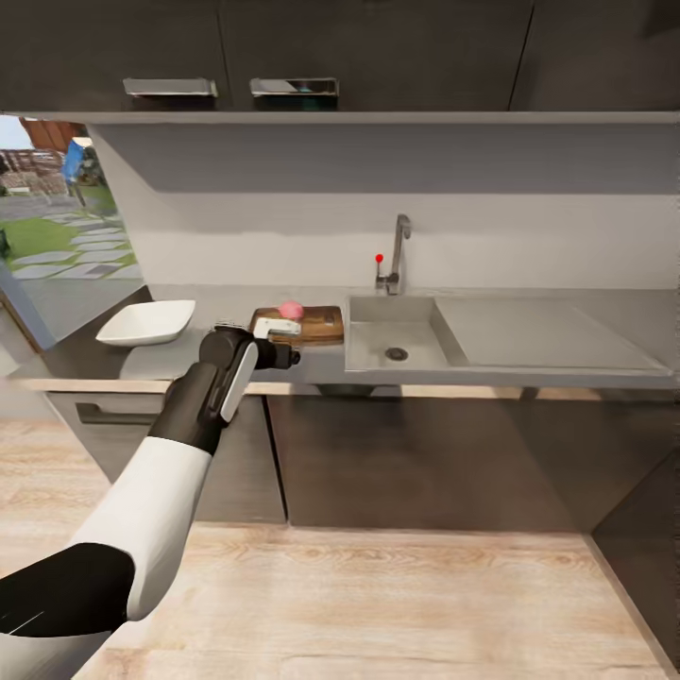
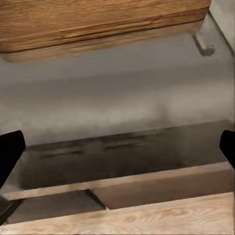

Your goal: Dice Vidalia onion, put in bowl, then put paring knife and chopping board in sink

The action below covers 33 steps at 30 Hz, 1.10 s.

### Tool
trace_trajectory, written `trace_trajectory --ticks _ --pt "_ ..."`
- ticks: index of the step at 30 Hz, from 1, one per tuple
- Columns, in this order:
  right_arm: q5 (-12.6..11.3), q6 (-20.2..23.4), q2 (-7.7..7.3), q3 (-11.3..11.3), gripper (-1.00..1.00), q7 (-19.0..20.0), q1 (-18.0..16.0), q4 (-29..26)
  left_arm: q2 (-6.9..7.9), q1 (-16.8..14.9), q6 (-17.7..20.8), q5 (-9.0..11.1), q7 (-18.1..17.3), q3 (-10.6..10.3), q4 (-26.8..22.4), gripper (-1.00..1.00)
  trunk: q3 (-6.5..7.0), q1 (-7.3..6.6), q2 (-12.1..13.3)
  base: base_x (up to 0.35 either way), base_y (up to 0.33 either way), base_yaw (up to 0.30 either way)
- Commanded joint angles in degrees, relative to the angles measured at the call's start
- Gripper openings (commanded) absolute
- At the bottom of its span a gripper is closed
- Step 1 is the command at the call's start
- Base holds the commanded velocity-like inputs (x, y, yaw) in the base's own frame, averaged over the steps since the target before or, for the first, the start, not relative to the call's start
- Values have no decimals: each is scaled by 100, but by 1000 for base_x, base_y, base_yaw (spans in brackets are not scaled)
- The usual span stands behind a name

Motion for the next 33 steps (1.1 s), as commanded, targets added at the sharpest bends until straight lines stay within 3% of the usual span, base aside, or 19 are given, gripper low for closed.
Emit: trace_trajectory --ticks 1,10,17,21,22,28,30,33 --pt "-16 -20 1 -4 100 2 -3 3 -3 -5 19 38 33 -6 76 100 -5 -4 -3 -333 0 0" --pt "-16 -20 1 -4 100 2 -3 3 -16 -3 -129 38 14 -9 657 100 -5 -4 -3 -333 0 0" --pt "-16 -20 1 -4 100 2 -3 3 -50 -4 -1043 38 6 -20 1772 100 -5 -4 -3 -332 0 0" --pt "-16 -20 1 -4 100 2 -3 17 -60 -4 -1977 38 -9 -32 2802 100 -5 -4 -3 -163 0 0" --pt "-16 -20 1 -4 100 2 -3 27 -64 -4 -2499 38 -11 -38 3312 100 -5 -4 -3 -45 0 0" --pt "-16 -20 1 -4 100 2 -3 37 -70 -6 -4551 34 -19 -39 5441 100 -5 -4 -3 -13 0 0" --pt "-16 -20 1 -4 100 2 -3 38 -68 -4 -5207 35 -19 -37 5999 100 -5 -4 -3 -3 0 0" --pt "-16 -20 1 -4 100 2 -3 38 -50 81 -6078 43 -19 -36 6396 100 -5 -4 -3 -1 0 0"
